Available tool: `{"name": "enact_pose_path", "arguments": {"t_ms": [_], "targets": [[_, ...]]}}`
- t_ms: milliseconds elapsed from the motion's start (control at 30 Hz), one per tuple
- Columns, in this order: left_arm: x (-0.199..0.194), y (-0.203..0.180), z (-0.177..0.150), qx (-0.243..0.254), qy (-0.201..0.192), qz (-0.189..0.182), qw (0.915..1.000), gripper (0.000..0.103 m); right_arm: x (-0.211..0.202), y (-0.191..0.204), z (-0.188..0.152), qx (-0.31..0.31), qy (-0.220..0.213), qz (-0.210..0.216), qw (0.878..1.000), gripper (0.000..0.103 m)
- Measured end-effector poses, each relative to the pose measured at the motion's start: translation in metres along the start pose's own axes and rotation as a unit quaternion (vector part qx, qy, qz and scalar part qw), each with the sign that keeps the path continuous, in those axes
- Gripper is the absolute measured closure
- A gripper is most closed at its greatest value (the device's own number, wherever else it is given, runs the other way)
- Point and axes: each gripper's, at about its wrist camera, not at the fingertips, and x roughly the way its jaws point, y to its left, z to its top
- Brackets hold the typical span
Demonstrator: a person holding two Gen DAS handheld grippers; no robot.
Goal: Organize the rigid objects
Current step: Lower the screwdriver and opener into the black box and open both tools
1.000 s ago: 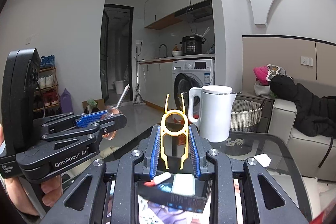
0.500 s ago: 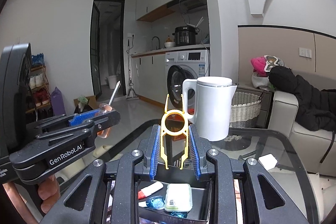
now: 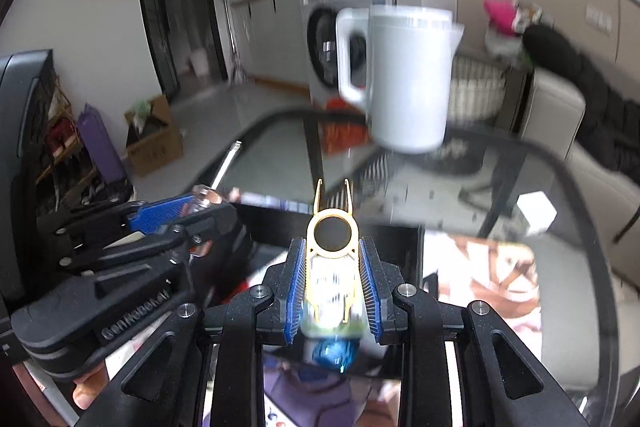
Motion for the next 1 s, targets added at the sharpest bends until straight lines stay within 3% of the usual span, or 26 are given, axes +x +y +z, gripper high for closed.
{"name": "enact_pose_path", "arguments": {"t_ms": [167, 367, 667, 833, 967, 1000], "targets": [[0.017, -0.005, -0.006, 0.007, 0.039, 0.003, 0.9992, 0.078, 0.025, -0.005, -0.015, 0.009, 0.066, 0.026, 0.997, 0.077], [0.022, -0.005, -0.007, 0.009, 0.054, -0.002, 0.9985, 0.077, 0.042, -0.014, -0.023, 0.026, 0.095, 0.039, 0.994, 0.077], [0.018, -0.001, -0.009, 0.007, 0.049, -0.006, 0.9987, 0.075, 0.039, -0.013, -0.025, 0.023, 0.098, 0.042, 0.994, 0.076], [0.004, 0.001, -0.011, 0.015, 0.040, -0.014, 0.9990, 0.059, 0.030, -0.012, -0.026, 0.024, 0.088, 0.049, 0.995, 0.072], [-0.015, 0.004, -0.018, 0.017, 0.035, -0.034, 0.9987, 0.057, 0.015, -0.014, -0.029, 0.015, 0.075, 0.055, 0.996, 0.069], [-0.021, 0.005, -0.021, 0.019, 0.032, -0.028, 0.9989, 0.053, 0.009, -0.013, -0.030, 0.012, 0.070, 0.056, 0.996, 0.069]]}}
